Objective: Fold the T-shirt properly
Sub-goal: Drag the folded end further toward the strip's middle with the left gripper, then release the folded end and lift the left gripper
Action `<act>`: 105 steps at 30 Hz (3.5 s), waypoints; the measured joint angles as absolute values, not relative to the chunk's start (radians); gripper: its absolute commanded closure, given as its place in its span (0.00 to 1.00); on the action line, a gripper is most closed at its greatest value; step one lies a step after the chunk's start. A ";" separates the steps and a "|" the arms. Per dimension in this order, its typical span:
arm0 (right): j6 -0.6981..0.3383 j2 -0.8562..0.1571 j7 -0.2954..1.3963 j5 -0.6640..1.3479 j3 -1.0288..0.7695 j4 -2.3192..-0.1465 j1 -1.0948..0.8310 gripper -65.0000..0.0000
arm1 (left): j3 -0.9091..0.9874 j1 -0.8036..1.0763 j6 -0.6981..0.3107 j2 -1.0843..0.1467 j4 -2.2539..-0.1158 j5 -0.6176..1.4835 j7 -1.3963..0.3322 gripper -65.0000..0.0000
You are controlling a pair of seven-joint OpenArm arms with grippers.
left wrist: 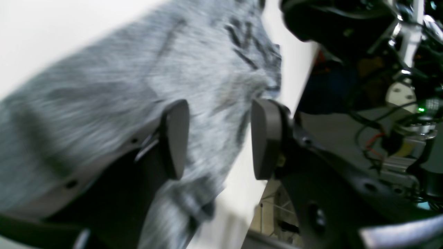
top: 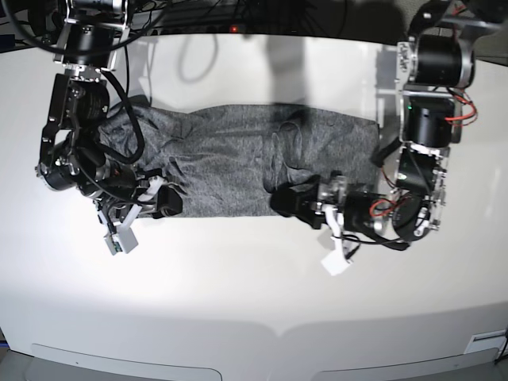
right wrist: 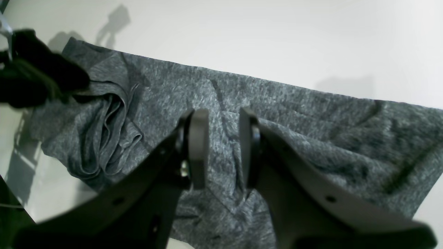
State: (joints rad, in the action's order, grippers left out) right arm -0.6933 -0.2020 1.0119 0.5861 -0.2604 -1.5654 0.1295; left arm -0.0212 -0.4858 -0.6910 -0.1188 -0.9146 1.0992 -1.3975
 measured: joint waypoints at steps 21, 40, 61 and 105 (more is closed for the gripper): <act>-0.693 -0.202 1.012 0.586 -0.260 -1.565 0.130 0.75 | -0.022 -0.390 -0.691 -0.205 -0.915 1.039 -1.300 0.56; -0.693 -0.202 1.008 0.586 -0.260 -1.565 0.130 0.75 | -0.021 -0.419 -0.691 -0.182 -0.915 1.011 -1.322 0.58; -0.693 -0.202 1.008 0.586 -0.260 -1.565 0.130 0.75 | -0.022 -0.433 -0.691 -0.079 -0.915 0.961 -1.266 0.58; -0.693 -0.202 0.974 0.586 -0.260 -1.565 0.130 0.75 | -0.020 -0.238 -0.683 -0.086 -1.150 0.943 -1.307 0.58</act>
State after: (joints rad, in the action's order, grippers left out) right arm -0.6933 -0.2020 0.9737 0.5861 -0.2604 -1.5654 0.1299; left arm -0.0196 -0.2382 -0.6830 -0.0856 -1.1496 0.9428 -1.3071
